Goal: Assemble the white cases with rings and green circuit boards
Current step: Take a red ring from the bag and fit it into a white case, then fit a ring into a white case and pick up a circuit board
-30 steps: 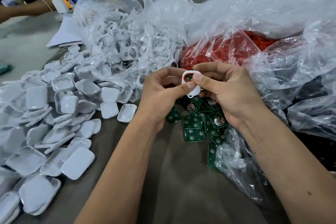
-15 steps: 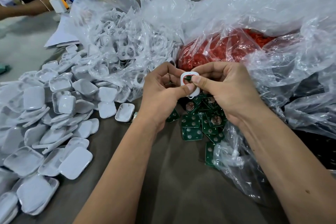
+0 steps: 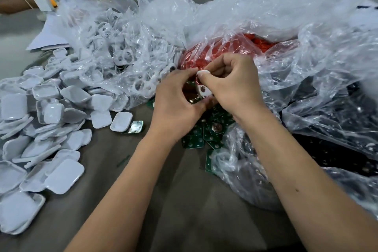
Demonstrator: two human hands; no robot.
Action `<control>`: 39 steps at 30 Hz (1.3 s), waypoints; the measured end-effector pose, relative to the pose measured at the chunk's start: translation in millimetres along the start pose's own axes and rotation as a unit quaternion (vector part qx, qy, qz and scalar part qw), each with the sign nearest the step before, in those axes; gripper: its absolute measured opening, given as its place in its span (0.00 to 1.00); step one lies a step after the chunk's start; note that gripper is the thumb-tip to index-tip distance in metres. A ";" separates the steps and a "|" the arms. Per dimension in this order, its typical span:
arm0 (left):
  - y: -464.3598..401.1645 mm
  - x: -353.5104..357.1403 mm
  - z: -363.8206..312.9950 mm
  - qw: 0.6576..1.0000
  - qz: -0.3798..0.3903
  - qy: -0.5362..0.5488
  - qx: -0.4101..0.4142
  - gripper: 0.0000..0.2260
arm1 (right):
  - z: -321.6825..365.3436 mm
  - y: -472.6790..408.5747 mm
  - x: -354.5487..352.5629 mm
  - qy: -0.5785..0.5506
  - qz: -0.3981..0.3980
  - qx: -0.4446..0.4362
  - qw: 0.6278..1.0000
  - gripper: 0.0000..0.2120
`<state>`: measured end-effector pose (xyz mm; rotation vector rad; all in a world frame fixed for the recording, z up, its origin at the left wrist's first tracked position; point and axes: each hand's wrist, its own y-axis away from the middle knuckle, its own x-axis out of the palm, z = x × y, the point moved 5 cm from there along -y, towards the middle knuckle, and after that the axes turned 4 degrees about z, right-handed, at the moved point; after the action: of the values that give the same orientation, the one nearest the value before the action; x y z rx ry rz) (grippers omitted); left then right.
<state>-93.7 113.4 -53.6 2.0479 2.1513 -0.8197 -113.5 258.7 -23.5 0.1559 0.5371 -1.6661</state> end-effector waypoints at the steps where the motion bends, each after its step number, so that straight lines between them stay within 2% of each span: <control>1: 1.8 0.5 -2.8 1.000 -0.020 -0.013 0.003 0.21 | 5.1 -1.0 -3.7 0.015 0.031 -0.005 0.999 0.06; 3: 4.8 3.3 -8.6 0.999 -0.046 0.001 0.006 0.16 | 17.9 1.4 -12.5 0.051 0.128 -0.022 0.990 0.05; 5: 6.2 10.6 -15.7 1.000 -0.018 0.001 0.020 0.11 | 30.2 6.1 -26.7 0.125 0.205 -0.056 0.969 0.05; 8: 6.1 15.9 -24.2 1.000 0.016 -0.004 0.022 0.11 | 38.2 4.4 -66.8 0.196 0.221 -0.072 0.953 0.07; 10: 1.7 18.2 -27.9 0.999 0.013 0.029 -0.003 0.10 | 30.7 3.8 -95.9 0.250 0.276 -0.015 0.928 0.08; 12: -4.9 24.2 -32.6 0.996 0.014 0.082 -0.043 0.04 | 14.8 13.6 -109.7 0.304 0.381 0.091 0.868 0.07; 13: -7.4 30.2 -35.2 0.991 0.022 0.118 -0.064 0.05 | 7.2 20.9 -113.0 0.332 0.412 0.139 0.837 0.06; 15: -11.5 46.5 -39.5 0.972 0.040 0.203 -0.109 0.10 | -0.9 33.6 -113.2 0.384 0.426 0.180 0.800 0.04; 18: -11.7 70.0 -45.5 0.936 0.032 0.302 -0.176 0.15 | 0.0 44.9 -101.4 0.476 0.417 0.137 0.762 0.10; 20: -8.1 80.6 -48.3 0.914 0.012 0.350 -0.205 0.13 | 3.9 49.1 -92.7 0.527 0.395 0.103 0.746 0.16; 21: -6.2 84.2 -49.1 0.908 0.012 0.361 -0.211 0.11 | 4.6 51.0 -88.8 0.535 0.389 0.096 0.744 0.17; 24: -0.2 86.2 -49.0 0.914 0.033 0.350 -0.205 0.14 | 0.3 52.7 -85.0 0.509 0.399 0.118 0.753 0.15; 26: 2.1 82.2 -47.9 0.919 0.042 0.341 -0.190 0.09 | -3.2 49.0 -89.8 0.476 0.414 0.143 0.763 0.13; 28: 4.0 76.9 -45.3 0.919 0.046 0.335 -0.202 0.08 | -4.3 41.2 -95.9 0.456 0.421 0.142 0.771 0.10; 30: 5.1 71.5 -40.0 0.908 0.043 0.352 -0.224 0.11 | -5.4 31.7 -103.0 0.435 0.409 0.134 0.791 0.09; 32: 4.8 64.2 -36.4 0.898 0.043 0.373 -0.228 0.12 | -6.4 26.1 -111.0 0.385 0.398 0.164 0.816 0.08; 34: 3.2 54.9 -33.5 0.909 0.046 0.357 -0.212 0.12 | -3.0 22.5 -118.7 0.351 0.383 0.193 0.832 0.10; 36: 1.7 45.2 -30.0 0.931 0.049 0.311 -0.185 0.12 | 8.9 15.3 -127.1 0.343 0.339 0.165 0.860 0.13; 39: 1.1 29.8 -17.5 0.954 0.029 0.253 -0.159 0.13 | 34.7 6.4 -129.8 0.308 0.236 0.062 0.920 0.14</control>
<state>-90.6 147.7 -50.8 2.3018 2.2367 0.0863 -77.5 359.9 57.3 0.8576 0.7883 -1.1522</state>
